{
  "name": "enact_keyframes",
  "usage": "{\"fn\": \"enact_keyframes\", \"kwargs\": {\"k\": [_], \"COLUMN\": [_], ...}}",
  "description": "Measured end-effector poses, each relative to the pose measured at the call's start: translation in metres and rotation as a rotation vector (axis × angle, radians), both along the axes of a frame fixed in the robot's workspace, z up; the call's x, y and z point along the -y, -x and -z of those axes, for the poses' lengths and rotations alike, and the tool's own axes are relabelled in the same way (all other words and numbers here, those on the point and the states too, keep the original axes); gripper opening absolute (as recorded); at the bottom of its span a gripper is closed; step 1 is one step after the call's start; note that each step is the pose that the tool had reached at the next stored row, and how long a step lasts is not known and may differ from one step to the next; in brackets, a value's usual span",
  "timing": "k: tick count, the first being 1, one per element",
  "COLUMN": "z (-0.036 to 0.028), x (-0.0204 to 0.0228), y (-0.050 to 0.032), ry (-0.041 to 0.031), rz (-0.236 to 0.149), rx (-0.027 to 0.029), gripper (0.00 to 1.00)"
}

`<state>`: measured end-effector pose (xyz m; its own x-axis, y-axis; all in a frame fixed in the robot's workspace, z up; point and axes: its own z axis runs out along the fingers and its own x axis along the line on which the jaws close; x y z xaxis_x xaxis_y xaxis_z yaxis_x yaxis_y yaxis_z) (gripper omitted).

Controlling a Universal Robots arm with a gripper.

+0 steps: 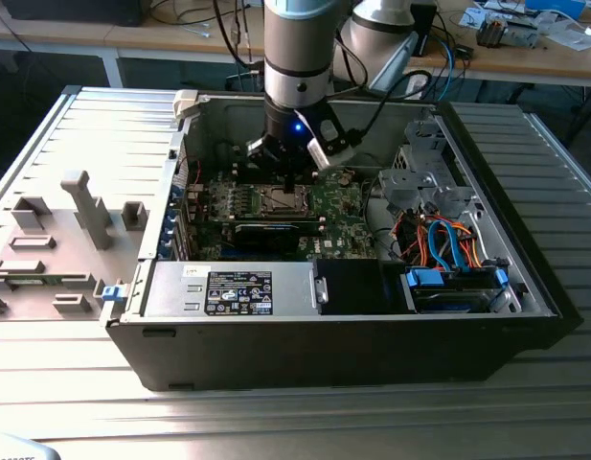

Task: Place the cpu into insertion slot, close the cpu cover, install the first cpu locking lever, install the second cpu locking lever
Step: 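Install the second cpu locking lever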

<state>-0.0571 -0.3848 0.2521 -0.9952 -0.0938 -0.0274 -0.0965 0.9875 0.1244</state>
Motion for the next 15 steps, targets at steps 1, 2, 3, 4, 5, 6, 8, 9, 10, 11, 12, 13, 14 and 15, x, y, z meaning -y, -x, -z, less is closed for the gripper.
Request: {"fn": "enact_keyframes", "kwargs": {"k": [1,2,3,4,5,6,8,9,10,11,12,13,14,15], "z": [0.0006,0.0011,0.0021,0.0029,0.0038,0.0048,0.0065,0.0073,0.0079,0.0082,0.0084,0.0086,0.009,0.0092], "x": [0.0042,0.0068,0.0105,0.0122,0.0141,0.0161,0.0175,0.0176,0.0177,0.0178,0.0178,0.0178,0.0179,0.0179], "y": [0.0006,0.0012,0.0024,0.0041,0.0058,0.0071,0.0096,0.0124,0.0146,0.016,0.0169,0.0177,0.0192,0.0211], "ry": [-0.0146,-0.0215,-0.0299,-0.0317,-0.0317,-0.0318,-0.0319,-0.0313,-0.0283,-0.0218,-0.0165,-0.0118,-0.0077,-0.0073], "rz": [0.0,0.0,0.0,0.0,0.0,0.0,0.0,0.0,0.0,0.0,0.0,0.0,0.0,0.0], "rx": [-0.0001,-0.0001,-0.0001,0.0001,0.0,0.0,0.0,0.0,0.0001,0.0001,0.0002,0.0003,0.0004,0.0005], "gripper": [0.11,0.11,0.11,0.11,0.11,0.11,0.11,0.11,0.11,0.11,0.11,0.11,0.11,0.11]}}
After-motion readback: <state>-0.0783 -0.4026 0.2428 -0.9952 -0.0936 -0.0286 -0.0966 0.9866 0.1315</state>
